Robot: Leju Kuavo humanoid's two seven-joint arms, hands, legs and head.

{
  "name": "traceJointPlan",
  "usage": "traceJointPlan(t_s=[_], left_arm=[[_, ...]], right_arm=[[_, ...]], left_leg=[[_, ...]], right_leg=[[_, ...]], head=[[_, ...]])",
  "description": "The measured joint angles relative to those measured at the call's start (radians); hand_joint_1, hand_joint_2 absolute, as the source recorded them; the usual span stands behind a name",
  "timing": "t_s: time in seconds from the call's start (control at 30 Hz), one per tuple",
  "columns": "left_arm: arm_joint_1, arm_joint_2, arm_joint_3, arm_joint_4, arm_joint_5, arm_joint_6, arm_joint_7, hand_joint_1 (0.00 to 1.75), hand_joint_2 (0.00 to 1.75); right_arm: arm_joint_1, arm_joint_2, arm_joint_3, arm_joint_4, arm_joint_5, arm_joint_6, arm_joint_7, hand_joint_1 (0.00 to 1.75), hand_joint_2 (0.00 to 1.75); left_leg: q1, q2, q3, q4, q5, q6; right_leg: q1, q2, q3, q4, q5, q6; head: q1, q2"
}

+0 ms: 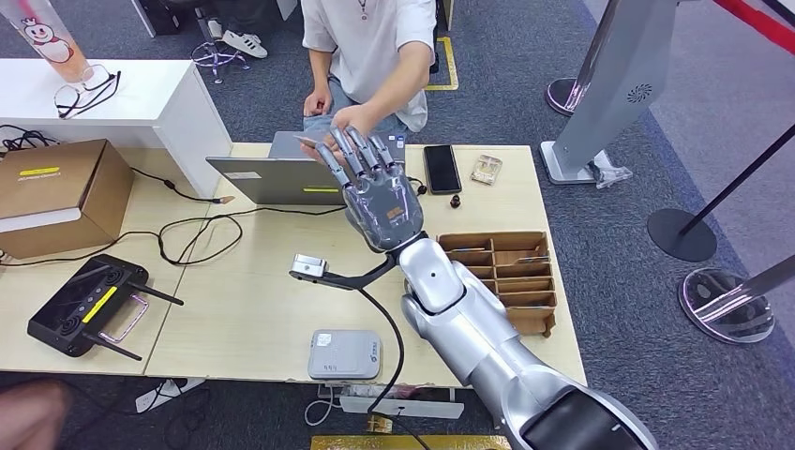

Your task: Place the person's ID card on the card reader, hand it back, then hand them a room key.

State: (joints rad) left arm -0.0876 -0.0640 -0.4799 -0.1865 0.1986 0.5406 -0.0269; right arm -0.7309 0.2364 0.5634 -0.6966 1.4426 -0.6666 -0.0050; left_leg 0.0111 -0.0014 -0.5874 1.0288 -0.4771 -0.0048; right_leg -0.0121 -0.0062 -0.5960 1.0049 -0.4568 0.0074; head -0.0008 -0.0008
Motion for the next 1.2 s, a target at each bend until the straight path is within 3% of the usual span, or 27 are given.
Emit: traceJointPlan(t_s=[0.83,1.0,1.2], left_arm=[[0.000,0.000,0.000,0.000,0.002,0.004,0.000,0.00,0.00],[0.001,0.000,0.000,0.000,0.006,0.004,0.004,0.00,0.00],[0.005,0.001,0.002,0.000,0.014,0.004,0.004,0.00,0.00]], right_arm=[[0.000,0.003,0.000,0.000,-0.009,-0.004,-0.018,0.00,1.75],[0.007,0.003,0.000,-0.021,-0.081,0.005,-0.079,0.00,1.75],[0.041,0.002,-0.004,-0.114,-0.205,0.082,-0.146,0.00,1.75]], left_leg=[[0.000,0.000,0.000,0.000,0.000,0.000],[0.000,0.000,0.000,0.000,0.000,0.000],[0.000,0.000,0.000,0.000,0.000,0.000]], right_leg=[[0.000,0.000,0.000,0.000,0.000,0.000],[0.000,0.000,0.000,0.000,0.000,0.000],[0.000,0.000,0.000,0.000,0.000,0.000]], head=[[0.000,0.000],[0.000,0.000],[0.000,0.000]])
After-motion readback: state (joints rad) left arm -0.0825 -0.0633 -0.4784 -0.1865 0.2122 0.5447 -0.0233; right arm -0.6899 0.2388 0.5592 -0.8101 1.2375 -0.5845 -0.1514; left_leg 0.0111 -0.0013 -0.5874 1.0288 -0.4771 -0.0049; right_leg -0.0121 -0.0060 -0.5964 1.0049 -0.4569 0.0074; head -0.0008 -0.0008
